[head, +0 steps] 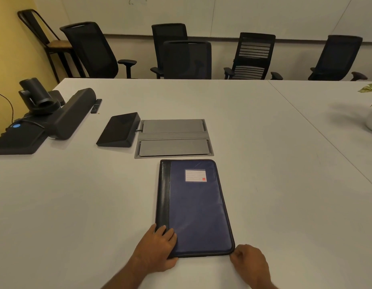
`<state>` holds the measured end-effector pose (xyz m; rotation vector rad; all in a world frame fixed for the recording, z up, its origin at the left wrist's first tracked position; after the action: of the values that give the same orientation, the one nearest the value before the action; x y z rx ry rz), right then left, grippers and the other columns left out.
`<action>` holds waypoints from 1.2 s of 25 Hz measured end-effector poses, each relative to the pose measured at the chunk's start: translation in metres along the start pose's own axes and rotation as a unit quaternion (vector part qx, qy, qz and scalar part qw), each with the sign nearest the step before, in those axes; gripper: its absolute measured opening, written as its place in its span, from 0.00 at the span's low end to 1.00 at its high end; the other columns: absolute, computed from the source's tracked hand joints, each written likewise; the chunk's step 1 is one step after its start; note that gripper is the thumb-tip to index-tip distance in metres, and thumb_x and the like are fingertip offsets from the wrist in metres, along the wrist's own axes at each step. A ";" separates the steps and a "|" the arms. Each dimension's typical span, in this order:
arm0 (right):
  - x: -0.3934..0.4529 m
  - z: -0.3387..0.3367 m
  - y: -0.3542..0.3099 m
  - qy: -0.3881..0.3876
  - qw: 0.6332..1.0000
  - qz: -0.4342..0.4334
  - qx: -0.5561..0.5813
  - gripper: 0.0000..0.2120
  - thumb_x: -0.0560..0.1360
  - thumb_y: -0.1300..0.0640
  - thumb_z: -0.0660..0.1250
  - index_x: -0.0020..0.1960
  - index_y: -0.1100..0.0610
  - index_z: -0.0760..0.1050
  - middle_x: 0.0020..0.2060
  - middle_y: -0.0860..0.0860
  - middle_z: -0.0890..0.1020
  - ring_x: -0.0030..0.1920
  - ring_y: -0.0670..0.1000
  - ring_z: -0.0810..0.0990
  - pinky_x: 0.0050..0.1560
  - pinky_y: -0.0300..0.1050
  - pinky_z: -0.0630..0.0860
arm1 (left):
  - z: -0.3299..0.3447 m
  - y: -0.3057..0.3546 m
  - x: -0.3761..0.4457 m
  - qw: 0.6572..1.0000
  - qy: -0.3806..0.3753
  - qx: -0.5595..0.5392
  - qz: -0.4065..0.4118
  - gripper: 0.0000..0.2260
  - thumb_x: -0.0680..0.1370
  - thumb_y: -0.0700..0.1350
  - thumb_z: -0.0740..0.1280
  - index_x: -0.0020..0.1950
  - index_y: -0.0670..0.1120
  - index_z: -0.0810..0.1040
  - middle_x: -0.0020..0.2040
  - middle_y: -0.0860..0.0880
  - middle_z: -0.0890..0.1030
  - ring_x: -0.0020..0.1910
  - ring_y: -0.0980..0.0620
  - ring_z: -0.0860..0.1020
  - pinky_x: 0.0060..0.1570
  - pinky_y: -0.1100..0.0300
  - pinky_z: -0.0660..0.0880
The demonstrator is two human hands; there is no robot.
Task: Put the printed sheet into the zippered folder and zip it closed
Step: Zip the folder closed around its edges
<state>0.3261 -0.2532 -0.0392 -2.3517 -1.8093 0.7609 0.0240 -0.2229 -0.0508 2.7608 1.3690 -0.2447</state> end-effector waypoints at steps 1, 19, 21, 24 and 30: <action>0.002 0.000 0.003 -0.005 1.000 0.000 0.013 0.15 0.69 0.48 0.67 0.26 0.43 0.67 0.26 0.46 0.76 0.29 0.44 0.73 0.29 0.32 0.66 | -0.007 0.000 0.004 1.000 -0.004 -0.005 0.007 0.28 0.69 0.67 0.62 0.58 0.48 0.80 0.51 0.50 0.84 0.47 0.47 0.82 0.51 0.46 0.80; 0.032 -0.001 0.020 -0.113 0.990 -0.013 0.087 0.15 0.65 0.48 0.71 0.25 0.40 0.68 0.19 0.24 0.71 0.28 0.38 0.76 0.40 0.24 0.70 | -0.051 0.098 0.163 0.961 -0.223 0.056 0.153 0.51 0.62 0.65 0.77 0.77 0.55 0.54 0.80 0.46 0.42 0.77 0.36 0.40 0.62 0.19 0.50; 0.036 0.000 0.020 -0.112 0.991 -0.029 0.070 0.16 0.67 0.48 0.70 0.26 0.39 0.66 0.21 0.34 0.75 0.29 0.40 0.73 0.38 0.22 0.66 | -0.052 0.100 0.165 0.961 -0.220 0.038 0.161 0.49 0.63 0.64 0.77 0.76 0.52 0.56 0.79 0.45 0.49 0.77 0.36 0.43 0.62 0.20 0.51; 0.043 -0.003 0.021 -0.108 0.992 -0.051 0.033 0.16 0.69 0.46 0.67 0.27 0.38 0.64 0.24 0.38 0.70 0.30 0.41 0.71 0.37 0.22 0.64 | -0.054 0.103 0.167 0.963 -0.209 0.021 0.167 0.45 0.66 0.62 0.76 0.75 0.50 0.58 0.76 0.44 0.57 0.76 0.35 0.50 0.62 0.20 0.55; 0.069 -0.013 0.031 -0.077 0.993 -0.059 0.062 0.17 0.67 0.49 0.70 0.27 0.36 0.66 0.20 0.36 0.73 0.29 0.39 0.74 0.39 0.26 0.69 | -0.056 0.105 0.172 0.964 -0.202 0.011 0.171 0.43 0.67 0.62 0.76 0.74 0.49 0.59 0.71 0.44 0.61 0.74 0.33 0.54 0.59 0.23 0.63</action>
<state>0.3709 -0.1957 -0.0620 -2.1414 -1.8796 1.0303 0.2168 -0.1447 -0.0269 2.6955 0.7857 -0.7531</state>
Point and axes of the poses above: each hand's wrist, its own x-axis towards the middle knuckle, its own z-axis out of the palm, y = z × x, the point moved 1 cm from there along x, towards the middle knuckle
